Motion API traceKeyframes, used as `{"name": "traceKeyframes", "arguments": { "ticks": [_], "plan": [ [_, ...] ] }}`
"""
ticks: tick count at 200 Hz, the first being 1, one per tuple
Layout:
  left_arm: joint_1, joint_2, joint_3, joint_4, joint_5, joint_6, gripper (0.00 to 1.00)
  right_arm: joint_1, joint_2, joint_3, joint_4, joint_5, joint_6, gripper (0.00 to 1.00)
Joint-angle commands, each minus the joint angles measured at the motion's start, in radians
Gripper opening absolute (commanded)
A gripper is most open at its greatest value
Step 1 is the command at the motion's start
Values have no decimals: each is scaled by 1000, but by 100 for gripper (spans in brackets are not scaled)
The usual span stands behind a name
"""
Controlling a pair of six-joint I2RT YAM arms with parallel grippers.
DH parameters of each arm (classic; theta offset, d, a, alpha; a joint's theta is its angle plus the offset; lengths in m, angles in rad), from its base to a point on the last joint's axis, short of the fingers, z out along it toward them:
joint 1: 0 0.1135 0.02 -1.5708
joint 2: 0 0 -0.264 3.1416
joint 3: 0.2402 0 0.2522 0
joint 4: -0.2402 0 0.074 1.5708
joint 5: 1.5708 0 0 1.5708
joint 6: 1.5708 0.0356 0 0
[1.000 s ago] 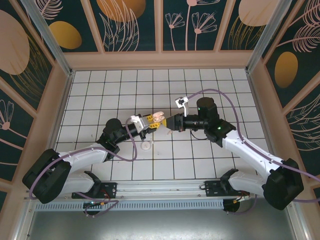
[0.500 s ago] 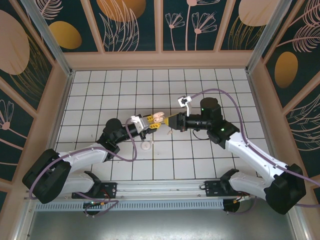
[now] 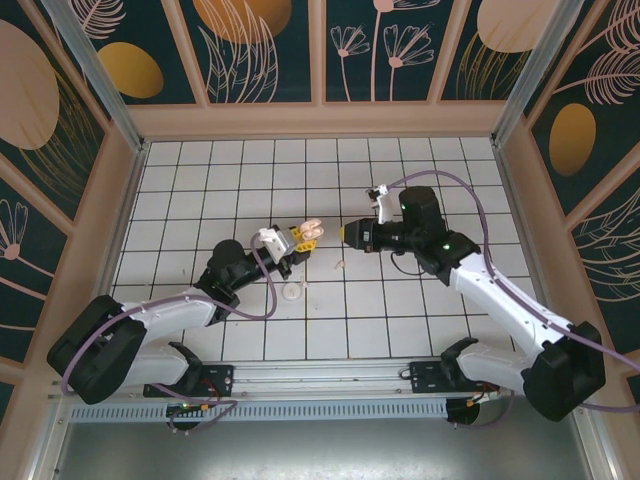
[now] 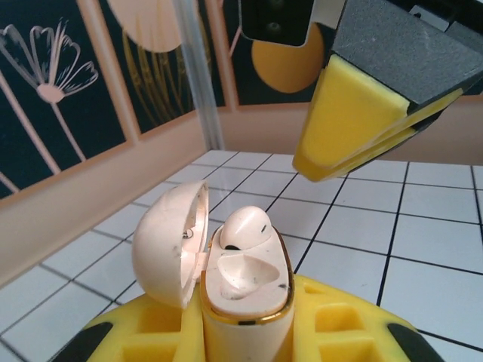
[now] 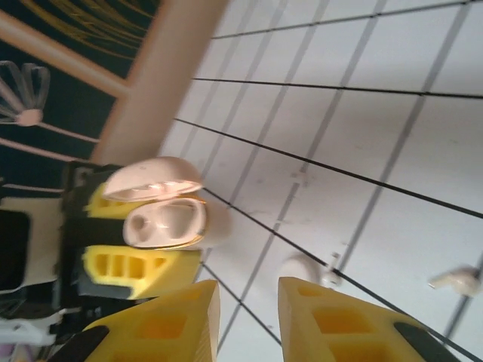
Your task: Insert wireless bluetooth earbuds into charging case
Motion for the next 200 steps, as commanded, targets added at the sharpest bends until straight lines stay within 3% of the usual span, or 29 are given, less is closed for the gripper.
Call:
{"name": "traceKeyframes", "arguments": {
  "ticks": [1, 38, 81, 200],
  "plan": [
    [-4, 10, -20, 77, -92, -81, 12, -3, 74, 60, -194, 156, 17, 28],
    [-3, 36, -59, 111, -202, -184, 12, 37, 185, 91, -285, 263, 113, 31],
    [-3, 68, -55, 122, -210, -309, 11, 63, 321, 123, -302, 327, 157, 36],
    [-3, 67, -38, 79, -233, -295, 11, 101, 604, 252, -307, 361, 105, 39]
  ]
}}
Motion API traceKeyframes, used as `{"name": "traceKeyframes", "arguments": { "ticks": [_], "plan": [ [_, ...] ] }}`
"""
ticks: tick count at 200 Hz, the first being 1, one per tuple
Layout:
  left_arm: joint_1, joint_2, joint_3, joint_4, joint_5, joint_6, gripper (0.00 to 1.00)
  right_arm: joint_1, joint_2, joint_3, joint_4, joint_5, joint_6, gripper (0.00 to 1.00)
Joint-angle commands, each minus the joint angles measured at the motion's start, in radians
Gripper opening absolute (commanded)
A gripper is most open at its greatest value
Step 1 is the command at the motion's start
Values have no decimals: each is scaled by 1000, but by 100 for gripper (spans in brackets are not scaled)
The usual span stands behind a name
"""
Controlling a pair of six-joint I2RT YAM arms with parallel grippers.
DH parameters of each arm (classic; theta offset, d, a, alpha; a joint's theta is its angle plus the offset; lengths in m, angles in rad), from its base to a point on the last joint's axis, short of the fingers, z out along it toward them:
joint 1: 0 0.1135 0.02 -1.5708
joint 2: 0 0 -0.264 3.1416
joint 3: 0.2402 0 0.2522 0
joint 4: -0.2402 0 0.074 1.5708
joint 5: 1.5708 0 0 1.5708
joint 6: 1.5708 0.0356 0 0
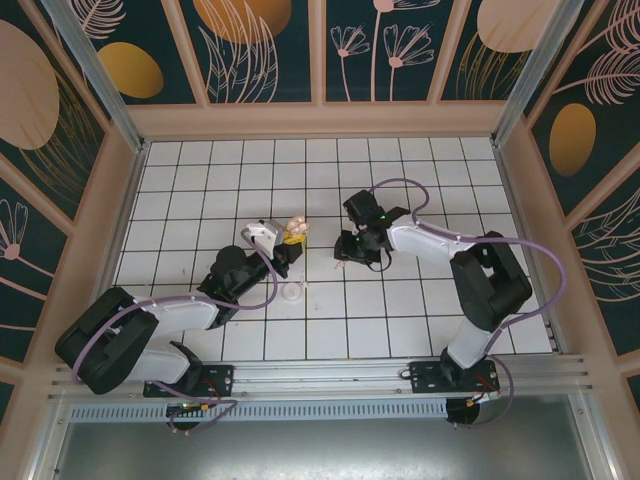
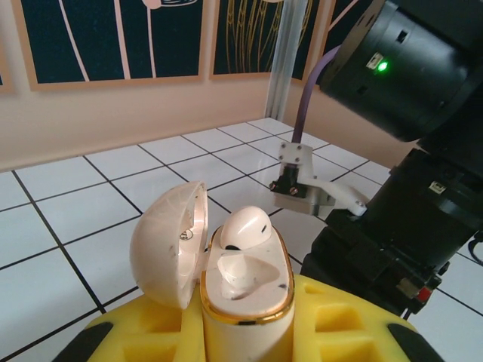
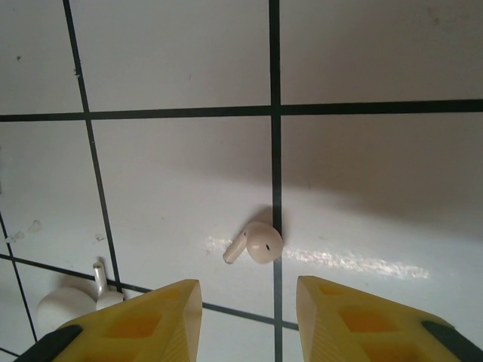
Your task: Insert wireless bluetooth earbuds into charging case
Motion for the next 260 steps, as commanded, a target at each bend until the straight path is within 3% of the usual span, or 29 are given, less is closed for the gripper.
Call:
{"name": "traceKeyframes", "arguments": {
  "ticks": [1, 155, 260],
  "plan": [
    [-4, 4, 12, 21, -15, -7, 11, 16, 41, 41, -26, 23, -22, 39],
    [-3, 6, 18, 24, -2, -4, 11, 42, 170, 76, -29, 85, -45, 35],
    [-4, -10, 8, 12, -9, 14, 11, 39, 79, 21, -81, 95, -105, 28]
  ]
}}
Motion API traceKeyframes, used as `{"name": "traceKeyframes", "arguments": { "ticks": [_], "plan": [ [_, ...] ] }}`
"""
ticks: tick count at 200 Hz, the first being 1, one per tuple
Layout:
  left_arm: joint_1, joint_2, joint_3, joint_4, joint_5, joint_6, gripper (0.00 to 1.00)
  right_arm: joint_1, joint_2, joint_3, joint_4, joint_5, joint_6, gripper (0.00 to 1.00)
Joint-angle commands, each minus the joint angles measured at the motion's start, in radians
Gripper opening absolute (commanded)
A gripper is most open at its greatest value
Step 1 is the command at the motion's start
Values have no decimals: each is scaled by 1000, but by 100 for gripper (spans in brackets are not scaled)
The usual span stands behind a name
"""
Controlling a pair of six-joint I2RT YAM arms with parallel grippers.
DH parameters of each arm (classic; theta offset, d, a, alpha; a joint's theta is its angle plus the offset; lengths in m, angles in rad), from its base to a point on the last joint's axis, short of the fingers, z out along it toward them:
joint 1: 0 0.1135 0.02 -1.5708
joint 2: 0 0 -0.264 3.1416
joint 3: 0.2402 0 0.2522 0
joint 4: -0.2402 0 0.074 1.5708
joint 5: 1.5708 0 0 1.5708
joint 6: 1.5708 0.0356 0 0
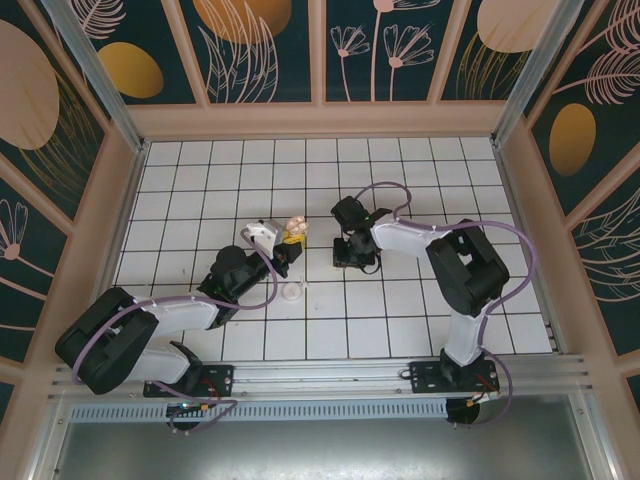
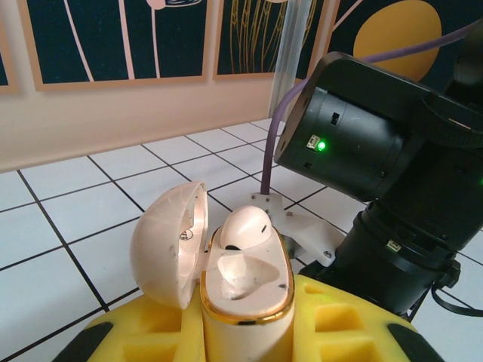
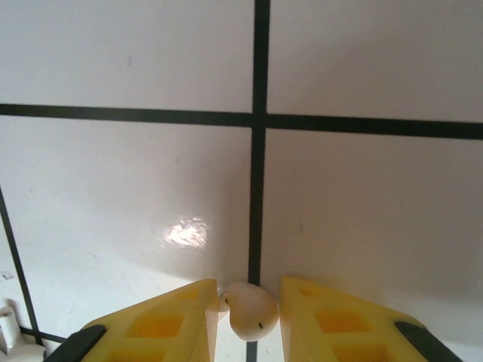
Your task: Insert wireless bluetooth earbuds into charging case
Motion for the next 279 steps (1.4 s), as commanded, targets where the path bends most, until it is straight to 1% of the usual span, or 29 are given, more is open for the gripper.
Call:
{"name": "traceKeyframes", "arguments": {
  "ticks": [1, 57, 94, 110, 132, 157, 212, 279],
  "plan": [
    [-4, -10, 8, 12, -1, 14, 11, 4, -54, -27, -56, 27, -44, 28],
    [-5, -28, 3, 1, -5, 22, 11, -30, -86, -20, -170, -10, -207, 27],
    [-4, -29, 4, 0, -2, 22, 11, -67, -91, 4, -252, -2, -298, 27],
    [-4, -29, 4, 2, -6, 21, 11, -74, -101, 17, -243, -33, -276, 30],
    [-3, -29, 5, 3, -8, 20, 11, -70, -118, 23, -176, -90, -198, 35],
    [-4, -33, 6, -4, -3, 22, 11, -42, -85, 53, -167, -48, -159, 40],
    [-5, -41, 7, -12, -8, 27, 11, -3, 2, 112, -175, 30, -154, 41],
    [-4, -35, 12, -16, -3, 30, 11, 5, 54, 126, -130, 26, -152, 40]
  ]
}}
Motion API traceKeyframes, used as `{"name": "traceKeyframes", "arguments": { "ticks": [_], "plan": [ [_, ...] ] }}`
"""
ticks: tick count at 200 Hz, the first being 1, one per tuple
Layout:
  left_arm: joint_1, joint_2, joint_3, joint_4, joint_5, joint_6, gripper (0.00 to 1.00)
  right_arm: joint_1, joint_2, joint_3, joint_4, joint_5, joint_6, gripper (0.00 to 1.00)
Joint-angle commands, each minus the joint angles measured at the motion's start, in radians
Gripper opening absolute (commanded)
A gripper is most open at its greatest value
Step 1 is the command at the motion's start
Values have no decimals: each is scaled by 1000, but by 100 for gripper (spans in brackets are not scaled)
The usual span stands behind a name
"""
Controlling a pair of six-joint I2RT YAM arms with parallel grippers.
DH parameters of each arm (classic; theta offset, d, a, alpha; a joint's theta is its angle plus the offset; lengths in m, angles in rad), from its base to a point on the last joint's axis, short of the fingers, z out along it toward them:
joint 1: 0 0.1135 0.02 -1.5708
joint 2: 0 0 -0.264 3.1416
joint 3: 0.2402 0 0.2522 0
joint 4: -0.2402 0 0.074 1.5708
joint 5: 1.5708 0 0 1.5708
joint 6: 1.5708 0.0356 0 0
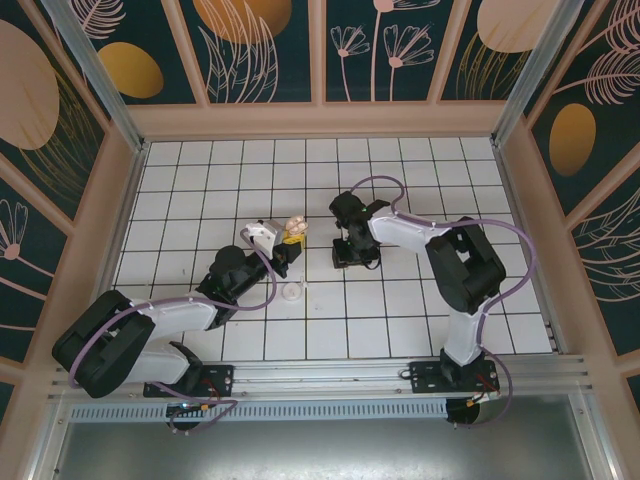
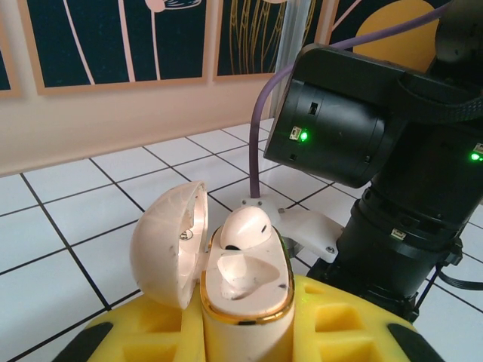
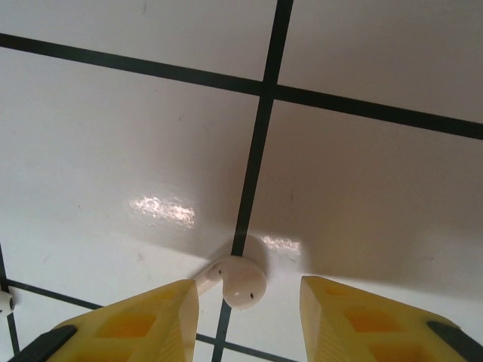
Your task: Insert wireless bluetooth earbuds into charging case
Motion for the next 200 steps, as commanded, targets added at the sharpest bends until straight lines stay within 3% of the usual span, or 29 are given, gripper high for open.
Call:
{"name": "traceKeyframes", "arguments": {
  "ticks": [1, 83, 200],
  "plan": [
    [-4, -12, 12, 7, -2, 18, 11, 9, 23, 29, 23, 22, 14, 40],
    [-5, -13, 18, 0, 1, 22, 11, 12, 62, 30, 25, 38, 8, 33],
    [-4, -11, 25, -8, 4, 25, 11, 12, -6, -35, -52, 98, -33, 26]
  ]
}}
